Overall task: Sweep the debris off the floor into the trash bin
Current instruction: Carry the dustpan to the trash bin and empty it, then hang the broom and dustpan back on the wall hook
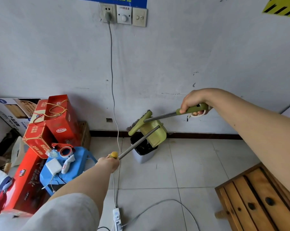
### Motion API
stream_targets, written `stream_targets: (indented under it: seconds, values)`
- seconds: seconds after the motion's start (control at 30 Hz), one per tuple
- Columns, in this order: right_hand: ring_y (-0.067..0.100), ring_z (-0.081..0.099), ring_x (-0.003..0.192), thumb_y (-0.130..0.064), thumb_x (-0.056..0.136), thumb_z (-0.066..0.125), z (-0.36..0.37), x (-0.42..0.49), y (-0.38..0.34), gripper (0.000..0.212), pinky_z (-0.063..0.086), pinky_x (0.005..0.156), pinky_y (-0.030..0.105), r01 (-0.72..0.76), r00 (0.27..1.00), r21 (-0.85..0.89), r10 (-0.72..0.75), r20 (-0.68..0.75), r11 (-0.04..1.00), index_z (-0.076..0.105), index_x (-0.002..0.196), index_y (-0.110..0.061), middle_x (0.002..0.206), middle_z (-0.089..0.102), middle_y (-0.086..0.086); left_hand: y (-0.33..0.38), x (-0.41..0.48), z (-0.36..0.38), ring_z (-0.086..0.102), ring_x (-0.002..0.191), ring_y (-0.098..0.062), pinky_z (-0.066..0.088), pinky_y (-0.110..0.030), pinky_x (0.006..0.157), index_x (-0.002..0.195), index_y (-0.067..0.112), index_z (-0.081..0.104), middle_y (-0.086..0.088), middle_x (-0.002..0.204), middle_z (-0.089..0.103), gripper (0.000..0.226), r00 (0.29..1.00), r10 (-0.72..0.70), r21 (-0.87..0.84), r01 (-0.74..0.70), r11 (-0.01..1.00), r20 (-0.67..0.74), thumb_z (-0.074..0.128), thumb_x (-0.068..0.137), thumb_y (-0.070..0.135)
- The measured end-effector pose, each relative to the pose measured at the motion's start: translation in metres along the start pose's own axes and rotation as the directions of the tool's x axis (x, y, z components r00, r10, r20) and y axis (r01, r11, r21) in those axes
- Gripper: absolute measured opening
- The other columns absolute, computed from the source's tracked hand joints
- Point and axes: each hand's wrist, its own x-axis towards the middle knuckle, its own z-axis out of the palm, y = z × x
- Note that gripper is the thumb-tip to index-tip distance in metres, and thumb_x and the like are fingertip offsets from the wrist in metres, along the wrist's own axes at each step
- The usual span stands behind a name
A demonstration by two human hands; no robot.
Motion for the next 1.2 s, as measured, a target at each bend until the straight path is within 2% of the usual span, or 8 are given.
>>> stream_targets:
  seconds: [0.07, 0.37, 0.47, 0.53, 0.67, 0.83, 1.07, 1.2]
  values:
    - [0.016, 0.045, 0.044, -0.023, 0.084, 0.069, -0.001, 0.002, 0.001, 0.045, 0.035, 0.050, 0.021, 0.004, 1.000, 0.012, -0.004, 0.008, 1.000, 0.061, 0.124, -0.005, 0.054, 0.056, 0.009, 0.002, 0.006, 0.001, 0.052, 0.062, -0.011, 0.047, -0.021, 0.060, 0.090, 0.015, 0.050, 0.006, 0.092, 0.055, 0.009, 0.999, -0.032, 0.010, 0.032, 0.999, -0.014, 0.052, 0.088, 0.007]
    - [0.016, 0.045, 0.044, -0.023, 0.084, 0.070, 0.006, 0.012, -0.001, 0.039, 0.036, 0.050, 0.021, 0.000, 1.000, 0.045, -0.001, 0.016, 0.999, 0.062, 0.119, -0.007, 0.059, 0.056, 0.010, -0.003, 0.016, 0.004, 0.056, 0.073, -0.015, 0.050, -0.022, 0.063, 0.107, 0.016, 0.052, 0.003, 0.101, 0.054, 0.016, 0.997, -0.053, 0.091, 0.049, 0.995, 0.051, 0.051, 0.092, 0.011]
    - [0.015, 0.046, 0.042, -0.023, 0.084, 0.071, 0.006, 0.015, 0.001, 0.023, 0.037, 0.049, 0.021, -0.023, 0.999, 0.086, 0.021, 0.026, 0.996, 0.061, 0.100, -0.009, 0.055, 0.057, 0.009, -0.005, 0.022, 0.017, 0.041, 0.050, -0.012, 0.041, -0.019, 0.043, 0.092, 0.016, 0.048, 0.005, 0.075, 0.046, 0.005, 0.992, -0.040, 0.220, 0.012, 0.975, 0.123, 0.044, 0.095, 0.014]
    - [0.013, 0.046, 0.034, -0.022, 0.085, 0.069, 0.002, 0.016, 0.008, 0.018, 0.035, 0.044, 0.017, -0.059, 0.998, 0.166, 0.053, 0.040, 0.984, 0.057, 0.088, -0.009, 0.048, 0.057, 0.008, -0.006, 0.023, 0.029, 0.035, 0.044, -0.011, 0.037, -0.012, 0.035, 0.074, 0.015, 0.041, 0.005, 0.063, 0.038, 0.024, 0.978, -0.011, 0.396, -0.074, 0.915, 0.208, 0.040, 0.098, 0.021]
    - [0.012, 0.045, 0.027, -0.019, 0.087, 0.067, -0.011, 0.015, 0.023, 0.018, 0.033, 0.035, 0.013, -0.102, 0.995, 0.377, 0.089, 0.054, 0.920, 0.057, 0.076, -0.008, 0.045, 0.055, 0.007, -0.021, 0.004, 0.068, 0.032, 0.029, -0.010, 0.033, -0.011, 0.031, 0.067, 0.016, 0.035, 0.004, 0.042, 0.035, 0.047, 0.887, 0.040, 0.683, -0.382, 0.623, 0.459, 0.050, 0.094, 0.051]
    - [0.011, 0.045, 0.029, -0.013, 0.090, 0.059, -0.023, 0.006, 0.028, 0.013, 0.034, 0.033, 0.012, -0.103, 0.992, 0.619, 0.034, 0.123, 0.778, 0.059, 0.080, -0.004, 0.053, 0.060, 0.013, -0.071, -0.043, 0.108, 0.031, 0.028, -0.008, 0.031, -0.016, 0.034, 0.074, 0.014, 0.045, 0.005, 0.041, 0.036, 0.043, 0.731, -0.097, 0.737, -0.668, 0.106, 0.676, 0.064, 0.085, 0.052]
    - [0.008, 0.041, 0.033, -0.010, 0.089, 0.043, -0.044, -0.018, 0.033, 0.019, 0.035, 0.029, 0.015, -0.085, 0.976, 0.852, -0.130, 0.176, 0.516, 0.061, 0.089, -0.003, 0.053, 0.046, 0.006, -0.153, -0.099, 0.111, 0.035, 0.035, -0.014, 0.032, -0.019, 0.040, 0.077, 0.010, 0.056, 0.000, 0.048, 0.044, 0.032, 0.540, -0.373, 0.348, -0.811, -0.471, 0.754, 0.066, 0.080, 0.041]
    - [0.009, 0.040, 0.030, -0.015, 0.084, 0.042, -0.062, -0.034, 0.045, 0.019, 0.034, 0.031, 0.013, -0.040, 0.984, 0.904, -0.142, 0.110, 0.425, 0.057, 0.082, -0.003, 0.051, 0.048, 0.007, -0.189, -0.126, 0.111, 0.040, 0.043, -0.018, 0.034, -0.020, 0.047, 0.070, 0.013, 0.052, -0.002, 0.055, 0.047, 0.026, 0.404, -0.531, -0.061, -0.751, -0.657, 0.745, 0.062, 0.073, 0.037]
